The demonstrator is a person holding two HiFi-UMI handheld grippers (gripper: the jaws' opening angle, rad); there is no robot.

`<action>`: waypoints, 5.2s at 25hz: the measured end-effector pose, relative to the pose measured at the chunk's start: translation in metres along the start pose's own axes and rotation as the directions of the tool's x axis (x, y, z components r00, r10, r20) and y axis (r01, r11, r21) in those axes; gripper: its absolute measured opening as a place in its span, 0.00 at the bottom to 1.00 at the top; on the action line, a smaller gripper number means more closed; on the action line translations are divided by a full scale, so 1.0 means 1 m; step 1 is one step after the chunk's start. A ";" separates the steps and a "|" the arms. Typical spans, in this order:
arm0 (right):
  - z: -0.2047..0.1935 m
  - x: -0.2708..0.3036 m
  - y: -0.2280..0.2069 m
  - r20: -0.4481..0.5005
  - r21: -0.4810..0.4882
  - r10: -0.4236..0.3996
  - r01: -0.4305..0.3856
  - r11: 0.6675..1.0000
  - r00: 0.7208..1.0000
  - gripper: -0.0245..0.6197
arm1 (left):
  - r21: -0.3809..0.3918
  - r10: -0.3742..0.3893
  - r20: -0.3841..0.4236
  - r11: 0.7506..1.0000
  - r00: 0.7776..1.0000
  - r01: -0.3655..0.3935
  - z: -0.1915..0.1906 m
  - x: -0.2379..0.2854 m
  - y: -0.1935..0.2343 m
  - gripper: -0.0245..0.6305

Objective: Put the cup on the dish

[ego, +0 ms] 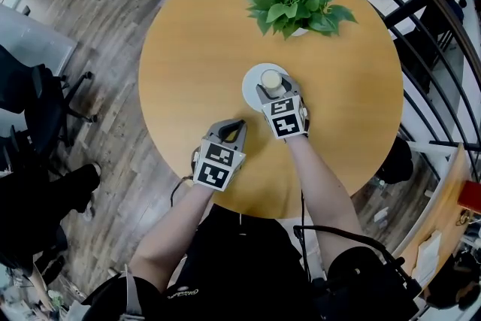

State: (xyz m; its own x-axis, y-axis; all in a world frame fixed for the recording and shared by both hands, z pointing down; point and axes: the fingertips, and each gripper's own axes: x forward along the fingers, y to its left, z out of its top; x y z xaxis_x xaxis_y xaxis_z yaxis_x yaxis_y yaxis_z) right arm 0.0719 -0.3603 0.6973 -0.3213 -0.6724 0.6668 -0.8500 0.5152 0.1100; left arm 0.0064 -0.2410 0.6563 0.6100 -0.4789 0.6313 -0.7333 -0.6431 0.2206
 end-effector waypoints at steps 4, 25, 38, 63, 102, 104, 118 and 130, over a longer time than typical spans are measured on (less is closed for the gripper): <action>-0.002 0.002 0.001 -0.008 0.008 0.004 -0.004 1.000 1.000 0.43 | -0.002 -0.002 -0.003 1.000 1.000 0.002 -0.002 0.001 0.000 0.04; -0.014 0.001 0.002 0.037 0.109 -0.008 0.004 0.994 0.999 0.43 | 0.007 -0.027 -0.008 1.000 1.000 0.027 -0.006 0.002 -0.007 0.04; -0.014 -0.001 0.003 0.046 0.111 -0.015 0.010 0.994 0.999 0.43 | 0.013 -0.024 -0.009 1.000 1.000 0.024 -0.005 0.001 -0.006 0.04; -0.015 0.000 0.004 0.063 0.135 0.003 -0.011 0.991 0.998 0.47 | 0.011 -0.023 -0.009 1.000 1.000 0.023 -0.005 0.007 -0.008 0.04; 0.058 -0.224 0.015 0.323 0.246 -0.101 0.020 0.969 0.941 0.23 | 0.182 -0.046 0.222 0.983 0.974 0.005 0.113 -0.072 -0.086 0.04; 0.070 -0.238 0.019 0.341 0.238 -0.109 0.026 0.971 0.934 0.22 | 0.198 -0.047 0.252 0.980 0.967 -0.004 0.125 -0.083 -0.091 0.04; 0.109 -0.305 0.041 0.454 0.198 -0.142 0.055 0.979 0.880 0.17 | 0.222 -0.057 0.402 0.974 0.914 -0.037 0.161 -0.140 -0.110 0.04; 0.121 -0.308 0.056 0.478 0.175 -0.130 0.052 0.983 0.869 0.10 | 0.228 -0.065 0.426 0.973 0.902 -0.037 0.165 -0.152 -0.109 0.04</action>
State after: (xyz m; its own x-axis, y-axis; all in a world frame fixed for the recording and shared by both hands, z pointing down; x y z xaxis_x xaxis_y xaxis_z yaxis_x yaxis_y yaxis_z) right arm 0.0732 -0.1884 0.4086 -0.3677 -0.9052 0.2130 -0.9253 0.3791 0.0138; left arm 0.0426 -0.1967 0.4136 0.7263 -0.6446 0.2389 -0.6677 -0.7441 0.0221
